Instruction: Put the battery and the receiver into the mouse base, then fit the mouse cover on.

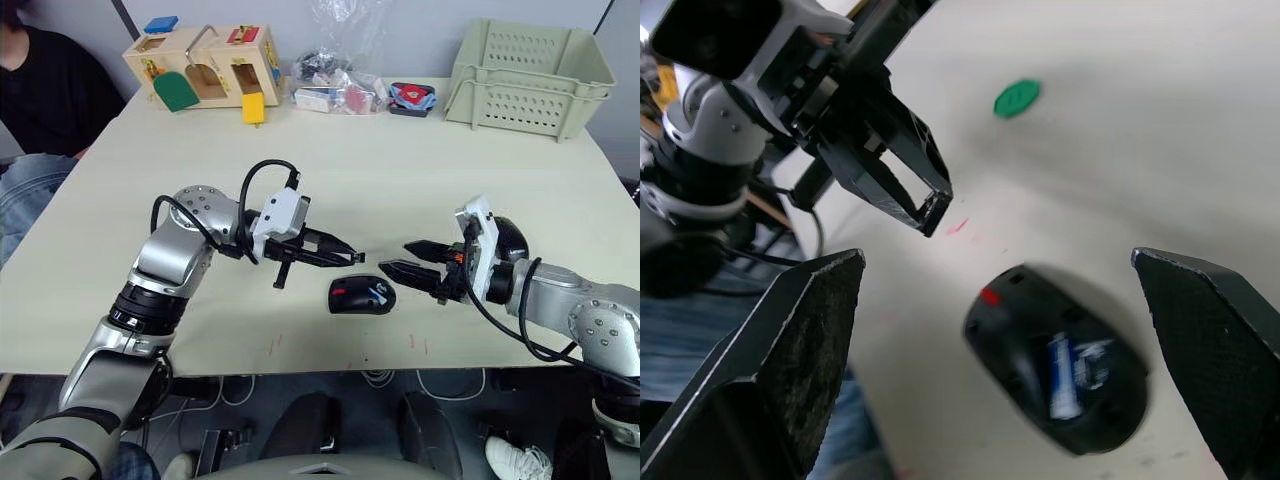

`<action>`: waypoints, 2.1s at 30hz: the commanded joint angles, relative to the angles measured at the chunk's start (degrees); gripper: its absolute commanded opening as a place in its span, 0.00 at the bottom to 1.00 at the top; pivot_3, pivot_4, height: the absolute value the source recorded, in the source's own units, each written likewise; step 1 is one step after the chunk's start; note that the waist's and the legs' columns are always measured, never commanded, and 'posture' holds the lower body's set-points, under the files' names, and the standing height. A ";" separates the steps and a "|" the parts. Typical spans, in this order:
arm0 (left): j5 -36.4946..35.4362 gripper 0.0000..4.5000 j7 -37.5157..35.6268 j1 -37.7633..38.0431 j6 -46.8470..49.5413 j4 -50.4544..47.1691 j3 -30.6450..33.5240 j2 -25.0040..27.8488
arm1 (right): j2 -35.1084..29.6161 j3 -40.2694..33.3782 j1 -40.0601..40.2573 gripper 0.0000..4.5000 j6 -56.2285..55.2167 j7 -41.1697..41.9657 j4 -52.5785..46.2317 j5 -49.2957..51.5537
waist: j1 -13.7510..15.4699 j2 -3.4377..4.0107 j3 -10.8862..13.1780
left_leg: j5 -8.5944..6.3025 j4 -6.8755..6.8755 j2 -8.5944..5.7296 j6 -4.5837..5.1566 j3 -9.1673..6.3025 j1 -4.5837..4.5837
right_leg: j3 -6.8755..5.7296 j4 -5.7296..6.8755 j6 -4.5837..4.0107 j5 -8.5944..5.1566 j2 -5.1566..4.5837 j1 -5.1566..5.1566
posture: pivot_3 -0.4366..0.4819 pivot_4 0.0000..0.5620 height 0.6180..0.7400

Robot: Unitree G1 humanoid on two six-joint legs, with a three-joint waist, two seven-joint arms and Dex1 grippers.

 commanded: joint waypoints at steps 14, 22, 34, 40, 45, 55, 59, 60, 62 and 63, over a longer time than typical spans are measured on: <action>0.41 0.00 1.82 -1.17 -0.46 -2.84 -1.67 -0.04 | -2.62 8.94 -6.95 0.39 -3.86 -28.91 4.01 31.14 | -0.07 0.00 0.00 | 0.00 -0.02 0.01 0.01 -0.01 -0.05 | 0.00 -0.07 0.01 0.00 0.00 -0.02 | 0.48 0.27 1.00; 0.04 0.00 1.91 -1.49 -0.24 -2.94 -1.44 -0.12 | -2.78 10.77 -7.92 0.39 -4.60 -29.72 3.95 31.99 | -0.09 0.00 0.00 | -0.01 -0.02 0.02 0.01 -0.01 -0.07 | 0.00 -0.10 0.01 0.00 0.00 -0.02 | 0.48 0.27 1.00; -0.11 0.00 1.52 -2.32 -0.50 -2.15 -1.52 -0.56 | -2.77 11.38 -7.99 0.01 -4.49 -30.12 4.41 31.99 | -0.09 -0.01 0.01 | -0.01 -0.04 0.02 0.02 -0.01 -0.12 | 0.00 -0.17 0.01 0.00 0.00 -0.04 | 0.48 0.27 1.00; 0.09 0.00 1.42 -2.18 -1.32 -1.95 -1.42 -0.51 | -2.54 11.53 -7.74 0.01 -4.33 -30.13 4.44 31.99 | -0.08 -0.01 0.01 | -0.01 -0.06 0.03 0.02 -0.02 -0.13 | -0.01 -0.21 0.01 0.00 0.01 -0.04 | 0.48 0.27 1.00; -0.07 0.00 1.24 -2.00 -1.64 -1.86 -1.38 -0.51 | -2.35 11.27 -7.80 0.01 -4.30 -29.87 4.74 31.99 | -0.08 -0.01 0.01 | -0.01 -0.06 0.03 0.02 -0.02 -0.15 | -0.02 -0.25 0.01 0.00 0.00 -0.05 | 0.48 0.27 1.00; -2.85 0.71 0.28 -0.93 0.18 -2.30 -0.72 -0.22 | -4.01 9.64 -6.38 0.00 -5.13 -27.59 1.82 30.74 | -0.05 -0.01 0.02 | -0.01 -0.08 0.04 0.02 -0.02 -0.17 | -0.02 -0.30 -0.02 -0.01 0.00 -0.05 | 0.48 0.27 1.00; -3.37 0.97 0.92 0.58 0.92 -2.32 -0.51 0.08 | -5.79 6.92 -3.28 0.00 -5.40 -20.93 -1.32 22.97 | -0.04 -0.01 0.02 | -0.01 -0.09 0.04 0.03 -0.05 -0.23 | -0.05 -0.39 -0.01 -0.01 0.00 -0.06 | 0.48 0.27 1.00; -3.55 0.97 1.04 0.93 1.17 -2.57 -0.53 0.10 | -6.01 6.35 -2.58 0.00 -5.61 -19.52 -1.79 21.54 | -0.05 -0.01 0.02 | -0.02 -0.09 0.04 0.04 -0.04 -0.23 | -0.05 -0.42 0.00 0.00 0.00 -0.06 | 0.48 0.27 1.00; -3.68 0.97 1.39 2.14 1.55 -3.10 -0.52 0.38 | -7.50 5.29 -0.18 0.00 -6.17 -13.47 -4.25 13.93 | -0.06 -0.01 0.02 | -0.03 -0.09 0.04 0.05 -0.04 -0.26 | -0.05 -0.45 0.02 0.01 0.00 -0.07 | 0.48 0.27 1.00; -3.77 0.97 1.70 2.76 1.94 -3.33 -0.45 0.42 | -8.13 4.73 1.71 0.00 -7.61 -9.19 -5.89 9.00 | -0.04 -0.01 0.02 | -0.03 -0.09 0.04 0.06 -0.04 -0.26 | -0.05 -0.46 0.02 0.01 0.00 -0.07 | 0.48 0.27 1.00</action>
